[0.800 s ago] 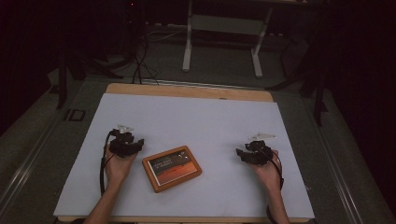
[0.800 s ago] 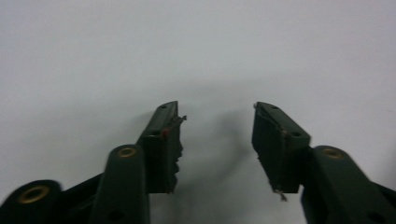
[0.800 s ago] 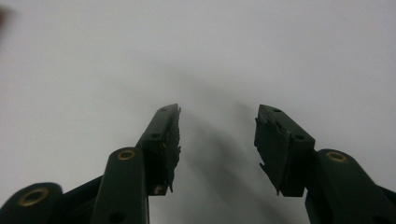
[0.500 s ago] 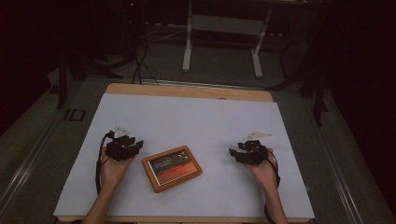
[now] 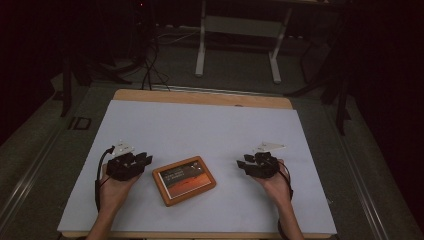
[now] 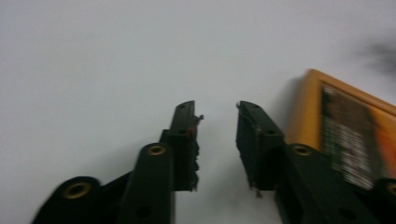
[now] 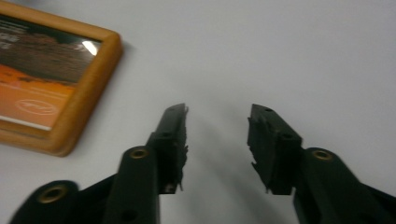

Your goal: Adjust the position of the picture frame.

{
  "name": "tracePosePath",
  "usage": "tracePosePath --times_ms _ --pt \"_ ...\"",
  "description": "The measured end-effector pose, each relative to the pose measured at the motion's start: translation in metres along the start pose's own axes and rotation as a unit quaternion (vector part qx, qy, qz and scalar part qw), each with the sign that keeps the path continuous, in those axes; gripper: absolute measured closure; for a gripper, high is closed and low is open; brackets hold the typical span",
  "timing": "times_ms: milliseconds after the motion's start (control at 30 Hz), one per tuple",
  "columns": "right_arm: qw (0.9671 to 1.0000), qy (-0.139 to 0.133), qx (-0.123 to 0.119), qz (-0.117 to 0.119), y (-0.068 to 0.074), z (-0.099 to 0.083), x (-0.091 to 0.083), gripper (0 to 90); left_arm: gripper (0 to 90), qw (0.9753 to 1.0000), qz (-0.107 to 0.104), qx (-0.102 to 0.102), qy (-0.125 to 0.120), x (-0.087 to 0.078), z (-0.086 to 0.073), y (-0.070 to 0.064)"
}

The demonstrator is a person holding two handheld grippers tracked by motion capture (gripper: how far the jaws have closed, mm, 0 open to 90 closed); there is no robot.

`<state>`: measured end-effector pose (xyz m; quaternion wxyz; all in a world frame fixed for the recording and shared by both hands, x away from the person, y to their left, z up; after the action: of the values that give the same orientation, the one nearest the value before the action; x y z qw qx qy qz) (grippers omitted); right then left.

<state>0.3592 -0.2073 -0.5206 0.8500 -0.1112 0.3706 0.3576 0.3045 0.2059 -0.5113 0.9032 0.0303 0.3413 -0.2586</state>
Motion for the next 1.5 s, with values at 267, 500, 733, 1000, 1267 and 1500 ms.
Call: tracePosePath --times_ms 267,500,733,1000,1267,1500 --pt "0.9993 0.000 -0.033 0.015 0.018 0.003 0.010 84.5 89.5 0.9986 -0.024 0.046 0.007 -0.007 -0.013 -0.014" --pt "0.9985 0.007 -0.045 0.028 0.028 0.003 0.018 89.6 89.8 0.9974 -0.032 0.060 0.022 -0.015 -0.027 -0.024" --pt "0.9975 0.019 -0.053 0.043 0.037 0.003 0.027 89.6 89.8 0.9961 -0.036 0.071 0.038 -0.017 -0.035 -0.032" --pt "0.9937 0.047 -0.079 0.064 0.054 0.001 0.044 89.7 89.8 0.9953 -0.025 0.082 0.044 -0.012 -0.034 -0.034" --pt "0.9915 0.053 -0.089 0.079 0.061 -0.001 0.048 89.8 89.9 0.9957 -0.015 0.082 0.040 0.001 -0.022 -0.033" --pt "0.9913 0.058 -0.085 0.082 0.057 -0.004 0.044 89.9 89.9 0.9960 -0.011 0.080 0.037 0.020 -0.005 -0.026"
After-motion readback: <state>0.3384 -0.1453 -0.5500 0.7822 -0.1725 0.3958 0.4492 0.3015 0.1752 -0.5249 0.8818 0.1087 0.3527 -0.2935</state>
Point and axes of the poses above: each handheld gripper's, and its own axes: x roughly forward along the jaws, z roughly out of its top, y roughly to its left, the point moved 2 cm from there along x, roughly forward along the jaws, and after that the axes turned 5 degrees about y, right-handed, at the moved point
